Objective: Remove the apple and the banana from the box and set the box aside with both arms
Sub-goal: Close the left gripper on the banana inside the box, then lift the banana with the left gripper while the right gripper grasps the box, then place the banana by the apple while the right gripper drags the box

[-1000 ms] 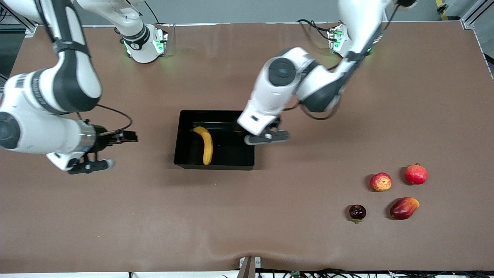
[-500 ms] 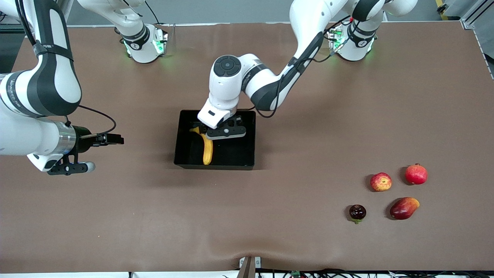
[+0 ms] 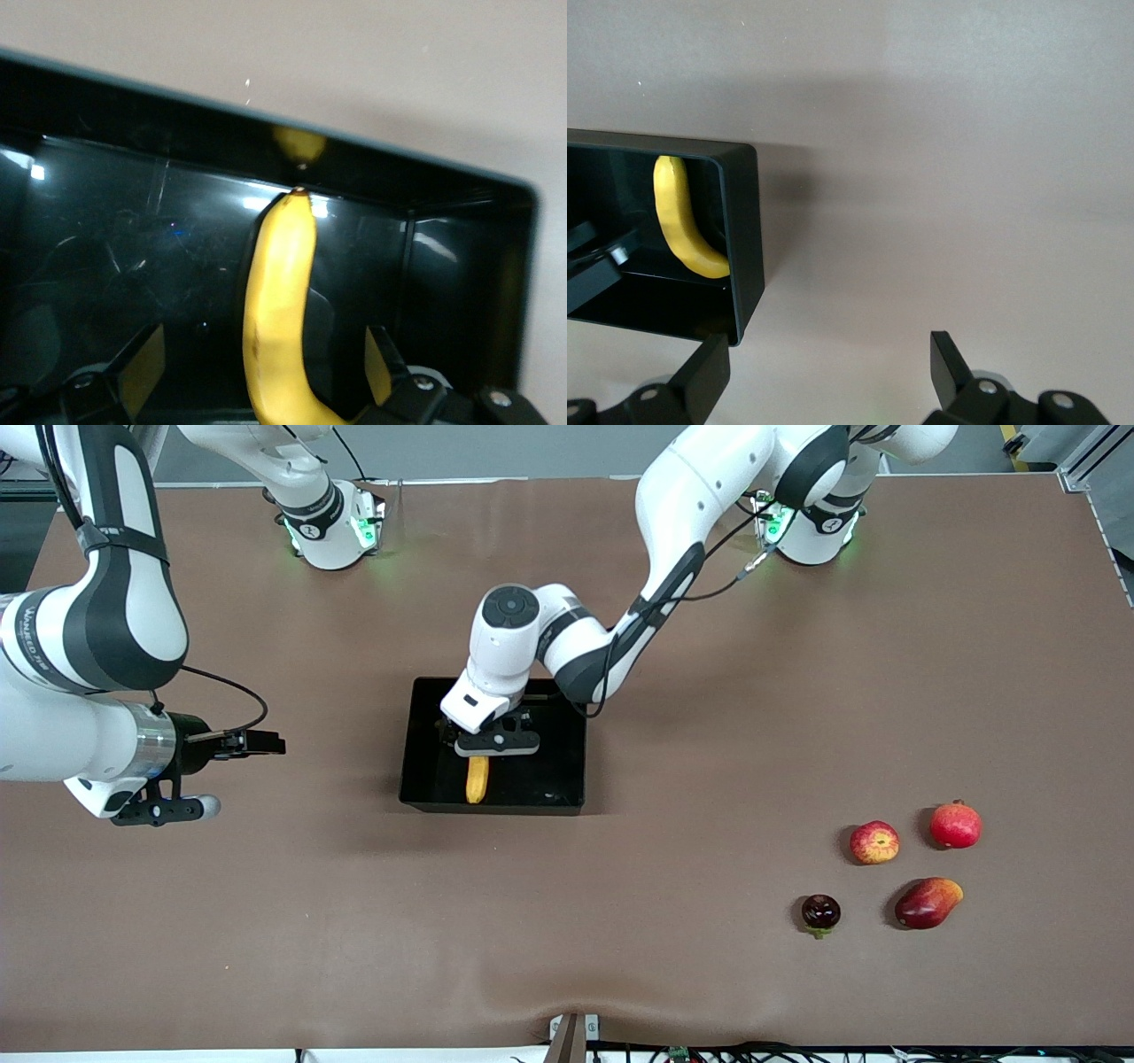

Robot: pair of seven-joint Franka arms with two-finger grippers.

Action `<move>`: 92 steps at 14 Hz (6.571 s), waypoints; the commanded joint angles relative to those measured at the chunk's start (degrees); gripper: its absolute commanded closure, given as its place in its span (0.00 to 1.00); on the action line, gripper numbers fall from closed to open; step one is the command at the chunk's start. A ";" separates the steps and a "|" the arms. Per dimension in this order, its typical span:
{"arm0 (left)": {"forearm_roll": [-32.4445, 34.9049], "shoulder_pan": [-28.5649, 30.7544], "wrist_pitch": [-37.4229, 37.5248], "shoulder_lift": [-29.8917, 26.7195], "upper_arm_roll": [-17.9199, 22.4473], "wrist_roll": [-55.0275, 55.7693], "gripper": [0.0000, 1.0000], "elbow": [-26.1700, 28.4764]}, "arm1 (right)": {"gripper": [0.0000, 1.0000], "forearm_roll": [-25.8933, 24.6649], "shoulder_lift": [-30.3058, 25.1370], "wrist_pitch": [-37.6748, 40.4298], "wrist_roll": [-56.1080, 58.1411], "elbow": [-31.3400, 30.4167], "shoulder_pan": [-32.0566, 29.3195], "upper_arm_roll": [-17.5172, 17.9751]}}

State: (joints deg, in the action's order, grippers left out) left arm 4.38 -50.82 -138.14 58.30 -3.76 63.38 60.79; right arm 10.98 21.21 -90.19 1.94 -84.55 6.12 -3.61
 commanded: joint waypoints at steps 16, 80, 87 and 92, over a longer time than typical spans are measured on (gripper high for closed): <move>-0.60 -3.32 -8.63 9.99 1.12 6.76 0.00 -6.65 | 0.00 0.18 -0.82 0.54 -0.27 -1.06 0.03 0.54; 2.74 62.86 -1.42 -34.40 -6.44 -8.00 1.00 56.55 | 0.98 5.54 14.30 -7.91 -0.89 -6.07 11.83 0.36; 6.26 63.57 -5.47 -31.14 -6.35 -8.00 0.00 56.72 | 0.99 5.37 10.96 -5.53 0.08 -7.92 -1.26 0.27; 6.34 63.04 -2.33 -34.39 -7.57 -7.39 0.00 55.68 | 0.97 4.58 10.34 -5.61 6.56 -7.83 -9.62 0.27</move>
State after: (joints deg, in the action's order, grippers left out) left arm 9.36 12.15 -142.62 26.68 -10.31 55.13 116.45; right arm 15.24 33.95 -96.43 4.89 -90.69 -0.30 -4.48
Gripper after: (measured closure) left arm 0.022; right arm 0.947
